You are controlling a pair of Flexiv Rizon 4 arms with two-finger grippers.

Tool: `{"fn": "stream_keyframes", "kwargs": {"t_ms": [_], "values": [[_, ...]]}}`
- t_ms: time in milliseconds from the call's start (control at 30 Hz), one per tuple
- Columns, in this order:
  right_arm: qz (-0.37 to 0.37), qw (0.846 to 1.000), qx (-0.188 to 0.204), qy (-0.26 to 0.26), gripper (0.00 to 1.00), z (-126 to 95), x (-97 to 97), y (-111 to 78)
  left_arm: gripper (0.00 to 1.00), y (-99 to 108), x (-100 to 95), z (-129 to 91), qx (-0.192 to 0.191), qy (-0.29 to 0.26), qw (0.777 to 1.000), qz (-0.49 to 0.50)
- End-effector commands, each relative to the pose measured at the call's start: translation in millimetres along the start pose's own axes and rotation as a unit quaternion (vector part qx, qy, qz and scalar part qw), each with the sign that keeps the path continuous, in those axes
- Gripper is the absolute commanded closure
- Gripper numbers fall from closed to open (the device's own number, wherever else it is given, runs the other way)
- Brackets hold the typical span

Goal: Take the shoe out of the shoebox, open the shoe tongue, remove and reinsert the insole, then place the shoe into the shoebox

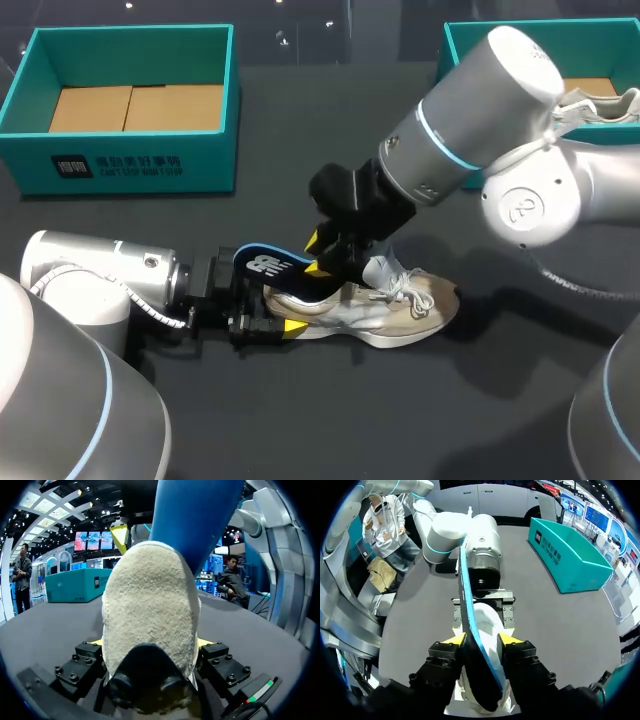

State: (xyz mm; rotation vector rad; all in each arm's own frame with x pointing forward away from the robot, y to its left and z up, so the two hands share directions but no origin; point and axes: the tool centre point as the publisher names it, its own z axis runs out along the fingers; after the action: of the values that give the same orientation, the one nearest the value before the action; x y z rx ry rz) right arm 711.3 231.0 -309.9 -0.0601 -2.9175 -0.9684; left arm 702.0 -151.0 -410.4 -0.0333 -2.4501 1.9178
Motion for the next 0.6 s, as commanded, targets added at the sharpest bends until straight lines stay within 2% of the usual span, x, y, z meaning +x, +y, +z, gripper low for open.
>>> {"fn": "stream_keyframes", "kwargs": {"t_ms": [33, 100, 267, 400, 600], "values": [[0.008, 1.0, -0.002, 0.007, 0.64, -3, 3.4, 0.8, 1.0, 1, 0.5, 0, 0.0, 0.0, 1.0, 0.0], [0.014, 1.0, 0.001, 0.011, 0.57, -4, 5.9, 3.0, 1.0, 1, 0.5, 0, 0.0, 0.0, 1.0, 0.0], [0.023, 0.999, 0.003, 0.024, 0.58, -3, 9.3, 8.4, 1.0, 1, 0.5, 0, 0.0, 0.0, 1.0, 0.0], [0.018, 0.999, 0.002, 0.031, 0.51, -1, 9.7, 14.9, 1.0, 1, 0.5, 0, 0.0, 0.0, 1.0, 0.0], [0.016, 0.999, -0.01, 0.049, 0.52, 5, 8.1, 17.9, 1.0, 1, 0.5, 0, 0.0, 0.0, 1.0, 0.0]]}}
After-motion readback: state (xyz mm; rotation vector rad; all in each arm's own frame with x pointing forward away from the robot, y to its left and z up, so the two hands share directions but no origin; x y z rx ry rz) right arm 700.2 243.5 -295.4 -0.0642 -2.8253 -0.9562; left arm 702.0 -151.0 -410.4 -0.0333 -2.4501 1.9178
